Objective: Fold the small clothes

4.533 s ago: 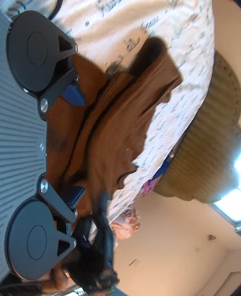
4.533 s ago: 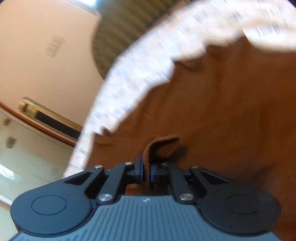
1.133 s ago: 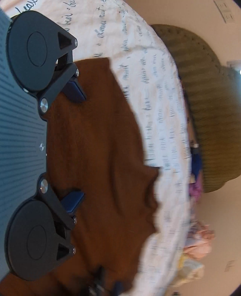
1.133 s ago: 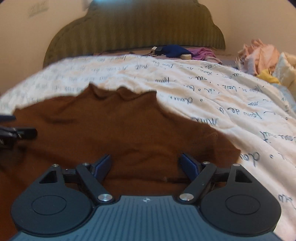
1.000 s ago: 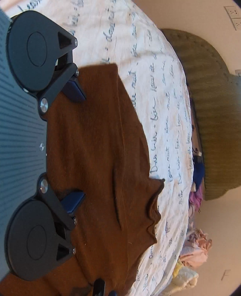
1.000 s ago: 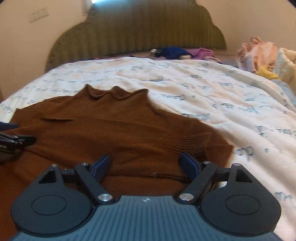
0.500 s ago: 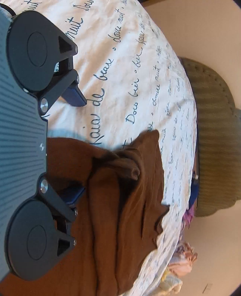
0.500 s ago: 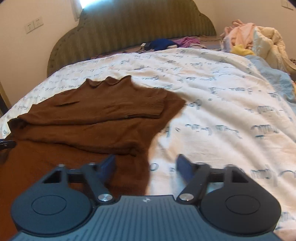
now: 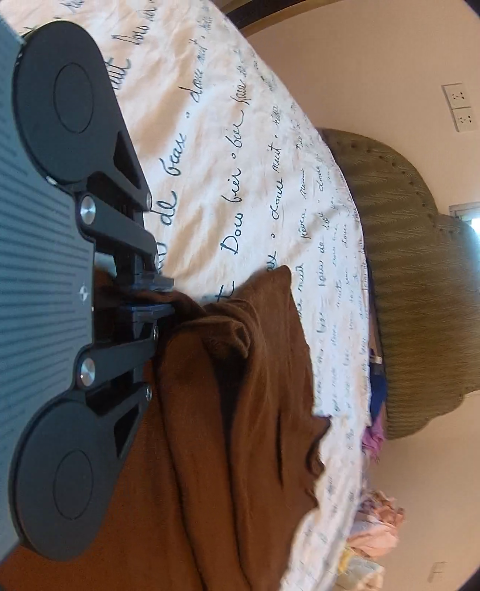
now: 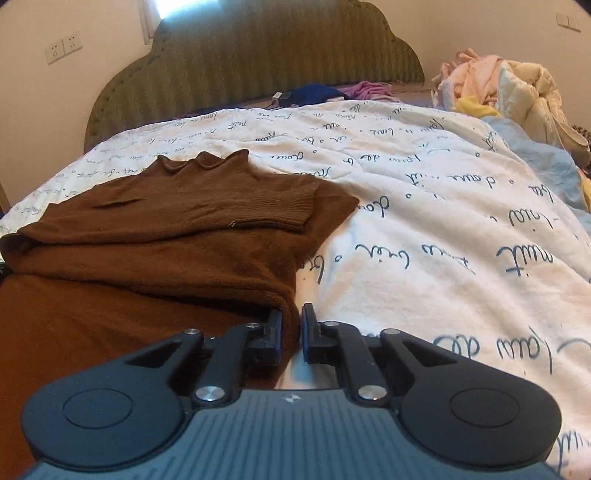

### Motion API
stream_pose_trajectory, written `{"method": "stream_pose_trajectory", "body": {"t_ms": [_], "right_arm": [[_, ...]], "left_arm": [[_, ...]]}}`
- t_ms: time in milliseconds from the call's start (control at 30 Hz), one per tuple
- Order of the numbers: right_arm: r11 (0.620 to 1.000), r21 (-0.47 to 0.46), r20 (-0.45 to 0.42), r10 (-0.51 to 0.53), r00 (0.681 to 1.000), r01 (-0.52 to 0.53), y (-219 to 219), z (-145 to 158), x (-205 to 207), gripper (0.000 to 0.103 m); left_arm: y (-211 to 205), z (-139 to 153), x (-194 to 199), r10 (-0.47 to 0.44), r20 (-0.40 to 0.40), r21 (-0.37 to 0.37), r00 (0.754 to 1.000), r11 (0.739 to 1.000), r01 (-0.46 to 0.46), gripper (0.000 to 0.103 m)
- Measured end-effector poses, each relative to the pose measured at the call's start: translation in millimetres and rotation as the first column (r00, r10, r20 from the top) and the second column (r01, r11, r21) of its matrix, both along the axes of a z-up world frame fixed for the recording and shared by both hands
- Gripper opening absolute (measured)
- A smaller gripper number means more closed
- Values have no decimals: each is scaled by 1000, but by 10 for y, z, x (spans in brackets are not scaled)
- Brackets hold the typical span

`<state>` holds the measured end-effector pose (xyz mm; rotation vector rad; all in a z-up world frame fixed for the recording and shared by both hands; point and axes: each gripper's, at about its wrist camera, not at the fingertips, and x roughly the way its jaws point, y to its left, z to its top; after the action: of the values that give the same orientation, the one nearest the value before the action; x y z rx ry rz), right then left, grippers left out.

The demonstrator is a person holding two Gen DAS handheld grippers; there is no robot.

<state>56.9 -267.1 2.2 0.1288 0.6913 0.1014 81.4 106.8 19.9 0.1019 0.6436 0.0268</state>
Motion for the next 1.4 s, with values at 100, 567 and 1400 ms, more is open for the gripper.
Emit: {"method": "stream_pose_trajectory", "body": {"t_ms": [100,567,1400], "right_arm": [[992,123,-32,-13,999,17,-71,105,-258,62],[976,217,-95,48,994,-26,-268,-9,-539,3],[737,675,-210,137,968,42,-699,-192,-376,51]], "left_arm": [[189,85,-280,-39,-36,-165,999,986,33,94],[380,20,-435,-75,-171,-349,982,937,11,9],[718,-206,-407,-243,-187,-783,952,622,5,70]]}}
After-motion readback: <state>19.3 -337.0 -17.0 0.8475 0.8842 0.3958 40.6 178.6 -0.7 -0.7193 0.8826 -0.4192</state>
